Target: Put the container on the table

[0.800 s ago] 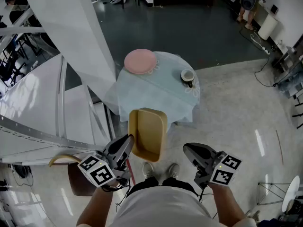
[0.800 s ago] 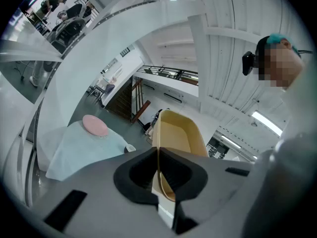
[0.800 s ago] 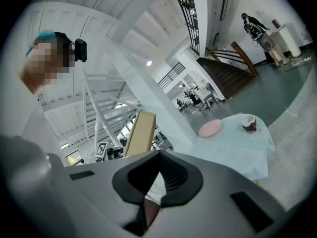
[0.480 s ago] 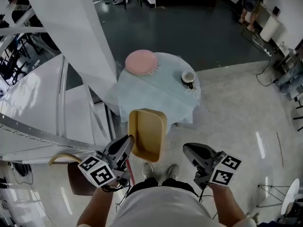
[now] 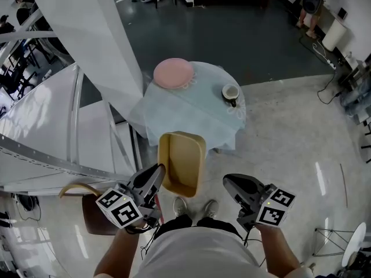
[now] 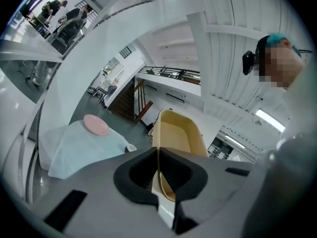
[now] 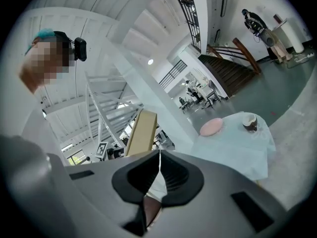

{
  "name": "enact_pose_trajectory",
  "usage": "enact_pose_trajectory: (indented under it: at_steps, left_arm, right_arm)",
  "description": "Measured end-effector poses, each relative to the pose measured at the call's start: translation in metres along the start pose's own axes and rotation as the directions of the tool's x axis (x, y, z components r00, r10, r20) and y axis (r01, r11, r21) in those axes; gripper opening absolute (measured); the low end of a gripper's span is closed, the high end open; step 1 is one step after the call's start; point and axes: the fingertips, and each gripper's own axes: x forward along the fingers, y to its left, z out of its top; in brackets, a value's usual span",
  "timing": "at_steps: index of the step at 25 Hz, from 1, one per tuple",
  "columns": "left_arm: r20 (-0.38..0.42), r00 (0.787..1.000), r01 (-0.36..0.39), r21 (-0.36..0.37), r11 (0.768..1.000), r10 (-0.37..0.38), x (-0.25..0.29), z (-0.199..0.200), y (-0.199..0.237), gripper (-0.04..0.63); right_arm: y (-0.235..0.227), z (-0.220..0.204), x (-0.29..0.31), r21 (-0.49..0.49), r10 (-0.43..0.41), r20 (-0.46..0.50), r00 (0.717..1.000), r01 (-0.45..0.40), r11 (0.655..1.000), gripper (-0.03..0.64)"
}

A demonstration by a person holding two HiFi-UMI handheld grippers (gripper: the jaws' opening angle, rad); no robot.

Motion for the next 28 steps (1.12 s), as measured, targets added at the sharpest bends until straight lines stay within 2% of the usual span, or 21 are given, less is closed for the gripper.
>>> enact_pose_trajectory:
  at_steps: [17,28]
  left_arm:
    - [0.054,0.997,-0.062,0.025,0.998,0.061,0.024,-0.025,-0.045,0.032]
    - [0.07,0.992,-0.111,0.032,0.993,0.108,0.02,-0.031,-0.058,0.032]
  right_arm:
    - [-0.038,0.008,-0.065,0.019,0.04,0.008,0.999,-0.04,0.999,0.023]
    - [-0.046,0.008,-0.082,0.04,0.073,0.008,0.997,-0.073,0.997,0.023]
